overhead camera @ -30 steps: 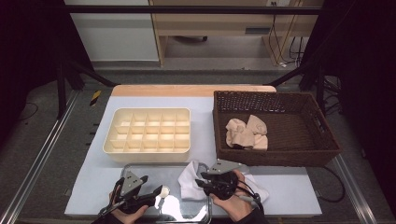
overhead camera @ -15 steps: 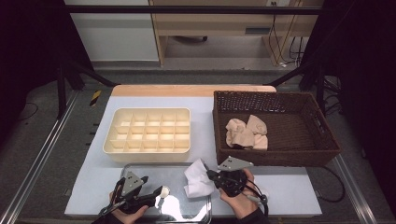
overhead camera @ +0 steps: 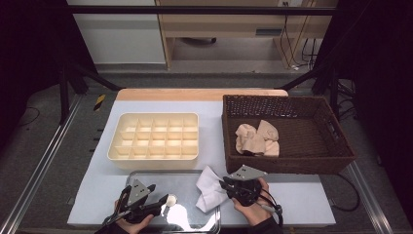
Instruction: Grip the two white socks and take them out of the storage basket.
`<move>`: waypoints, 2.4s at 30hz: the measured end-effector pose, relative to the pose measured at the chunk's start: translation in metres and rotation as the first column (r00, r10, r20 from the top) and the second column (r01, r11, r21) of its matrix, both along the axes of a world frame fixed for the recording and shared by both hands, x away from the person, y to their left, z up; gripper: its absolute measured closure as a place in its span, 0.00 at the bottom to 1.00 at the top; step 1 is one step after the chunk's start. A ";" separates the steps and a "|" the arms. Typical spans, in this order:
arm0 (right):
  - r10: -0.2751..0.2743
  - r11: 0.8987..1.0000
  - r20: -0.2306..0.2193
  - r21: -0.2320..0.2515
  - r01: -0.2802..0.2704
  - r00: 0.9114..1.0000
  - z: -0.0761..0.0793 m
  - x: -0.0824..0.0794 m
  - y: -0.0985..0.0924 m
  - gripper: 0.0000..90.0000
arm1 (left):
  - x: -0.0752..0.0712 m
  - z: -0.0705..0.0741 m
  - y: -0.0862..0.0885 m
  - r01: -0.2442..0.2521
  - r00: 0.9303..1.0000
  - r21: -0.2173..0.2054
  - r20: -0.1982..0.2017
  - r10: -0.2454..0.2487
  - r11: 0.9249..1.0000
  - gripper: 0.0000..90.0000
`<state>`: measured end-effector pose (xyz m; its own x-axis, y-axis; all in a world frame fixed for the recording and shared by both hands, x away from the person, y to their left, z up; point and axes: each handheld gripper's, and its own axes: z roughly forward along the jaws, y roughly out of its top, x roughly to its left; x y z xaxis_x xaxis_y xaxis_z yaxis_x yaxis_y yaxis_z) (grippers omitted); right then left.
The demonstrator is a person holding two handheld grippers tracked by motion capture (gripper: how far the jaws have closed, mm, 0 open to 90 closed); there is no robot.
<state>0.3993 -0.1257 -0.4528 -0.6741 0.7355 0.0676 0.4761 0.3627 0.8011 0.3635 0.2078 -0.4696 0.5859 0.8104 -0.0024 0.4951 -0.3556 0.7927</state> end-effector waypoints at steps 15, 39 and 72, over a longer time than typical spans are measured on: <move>0.208 0.978 0.010 0.020 -0.208 0.978 -0.002 -0.018 0.021 0.77 | -0.003 0.006 0.008 -0.025 0.999 -0.024 0.021 0.026 0.999 0.48; 0.322 0.943 -0.040 -0.072 -0.324 0.946 -0.024 -0.023 0.061 0.82 | 0.007 0.007 0.014 -0.014 1.000 -0.113 -0.018 0.012 0.994 0.43; 0.110 0.992 0.004 -0.066 -0.109 0.994 -0.007 0.025 0.066 0.87 | 0.004 0.005 0.010 0.021 0.999 -0.088 -0.024 -0.023 0.996 0.42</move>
